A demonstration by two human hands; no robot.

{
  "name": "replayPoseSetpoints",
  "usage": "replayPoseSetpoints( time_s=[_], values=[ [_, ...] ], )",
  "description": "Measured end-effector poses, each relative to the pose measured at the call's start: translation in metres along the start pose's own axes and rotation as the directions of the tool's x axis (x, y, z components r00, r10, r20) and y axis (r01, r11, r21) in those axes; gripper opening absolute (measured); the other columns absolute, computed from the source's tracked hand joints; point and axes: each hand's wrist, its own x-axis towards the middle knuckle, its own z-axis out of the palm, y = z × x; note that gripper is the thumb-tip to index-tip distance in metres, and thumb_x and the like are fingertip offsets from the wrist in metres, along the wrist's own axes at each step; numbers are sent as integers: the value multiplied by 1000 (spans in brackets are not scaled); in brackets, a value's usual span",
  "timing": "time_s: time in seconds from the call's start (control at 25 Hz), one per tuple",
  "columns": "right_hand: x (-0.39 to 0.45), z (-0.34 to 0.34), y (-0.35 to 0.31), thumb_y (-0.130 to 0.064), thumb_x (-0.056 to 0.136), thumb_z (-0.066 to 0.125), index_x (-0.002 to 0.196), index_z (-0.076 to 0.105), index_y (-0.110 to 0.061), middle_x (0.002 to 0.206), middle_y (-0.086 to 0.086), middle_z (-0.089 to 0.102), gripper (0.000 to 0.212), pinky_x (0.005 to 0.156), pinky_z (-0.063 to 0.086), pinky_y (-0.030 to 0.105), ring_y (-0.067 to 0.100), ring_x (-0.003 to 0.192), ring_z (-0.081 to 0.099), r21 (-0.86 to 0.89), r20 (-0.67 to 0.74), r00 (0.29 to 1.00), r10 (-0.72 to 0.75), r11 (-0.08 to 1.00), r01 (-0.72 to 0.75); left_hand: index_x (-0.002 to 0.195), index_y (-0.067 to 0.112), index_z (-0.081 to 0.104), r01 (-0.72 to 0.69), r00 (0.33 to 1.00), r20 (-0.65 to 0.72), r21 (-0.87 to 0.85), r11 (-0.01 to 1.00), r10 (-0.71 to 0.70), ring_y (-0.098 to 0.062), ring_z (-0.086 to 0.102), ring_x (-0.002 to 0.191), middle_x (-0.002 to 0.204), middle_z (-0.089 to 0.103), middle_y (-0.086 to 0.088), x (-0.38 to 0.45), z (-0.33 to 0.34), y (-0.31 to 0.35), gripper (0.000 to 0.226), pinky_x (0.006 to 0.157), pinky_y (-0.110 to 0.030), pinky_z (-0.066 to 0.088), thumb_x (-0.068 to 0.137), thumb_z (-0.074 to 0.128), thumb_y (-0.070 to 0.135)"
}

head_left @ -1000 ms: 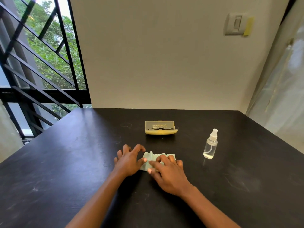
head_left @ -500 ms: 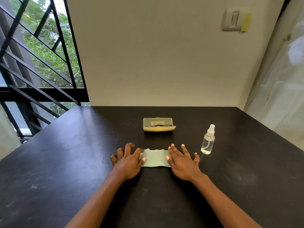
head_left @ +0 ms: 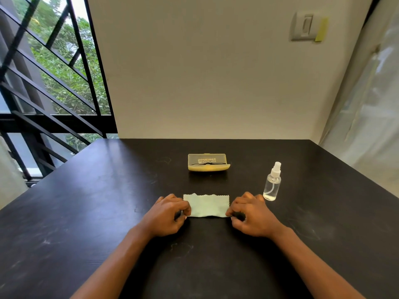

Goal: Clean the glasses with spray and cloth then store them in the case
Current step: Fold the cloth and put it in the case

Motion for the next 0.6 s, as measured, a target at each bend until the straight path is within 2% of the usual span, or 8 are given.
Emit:
replayPoseSetpoints(
  time_s=[0.12,0.24,0.32,0.44,0.52,0.6],
  values=[
    [0,1,-1,-32,81,47,88,65,-32,86,-14,65,19,69,22,16,10,84,55,-125,-16,996,-89,988,86,88,30,56,-93,994,-47,135,987,100,-14,54,84,90,63,6,-1,6,-3,18,69,-16,32,83,43,18],
    [2,4,-1,-35,74,42,79,60,-37,74,-17,62,19,61,28,19,7,70,56,-190,-56,991,-119,976,107,84,30,57,-113,991,-61,102,988,120,-17,56,82,92,62,2,-4,10,-4,26,68,-24,43,81,36,15],
    [2,6,-1,-34,76,41,80,63,-35,79,-12,62,22,64,31,25,11,73,57,-129,-61,993,-103,987,94,86,23,64,-95,992,-84,36,995,98,-17,54,86,95,59,-2,-3,10,-1,31,74,-27,46,81,36,11],
    [7,9,-2,-33,78,40,88,67,-27,90,-7,62,29,71,31,29,15,85,56,-24,-85,996,-24,999,22,95,13,65,-48,994,-99,-62,997,41,-14,49,96,103,54,-1,3,8,-1,24,82,-15,39,85,44,7],
    [11,8,-2,-33,84,49,95,65,-24,98,-8,58,21,78,33,29,10,94,49,57,-70,997,41,998,-37,96,15,64,-3,997,-81,-108,994,-6,-9,47,99,103,49,6,7,6,0,14,83,-11,37,87,54,11],
    [15,7,-4,-26,85,60,92,61,-25,91,-10,57,7,79,38,24,3,86,47,220,-50,993,108,971,-95,93,17,63,38,996,-80,-144,989,-50,-5,49,95,99,48,11,11,5,0,8,81,-8,39,87,60,14]
  ],
)
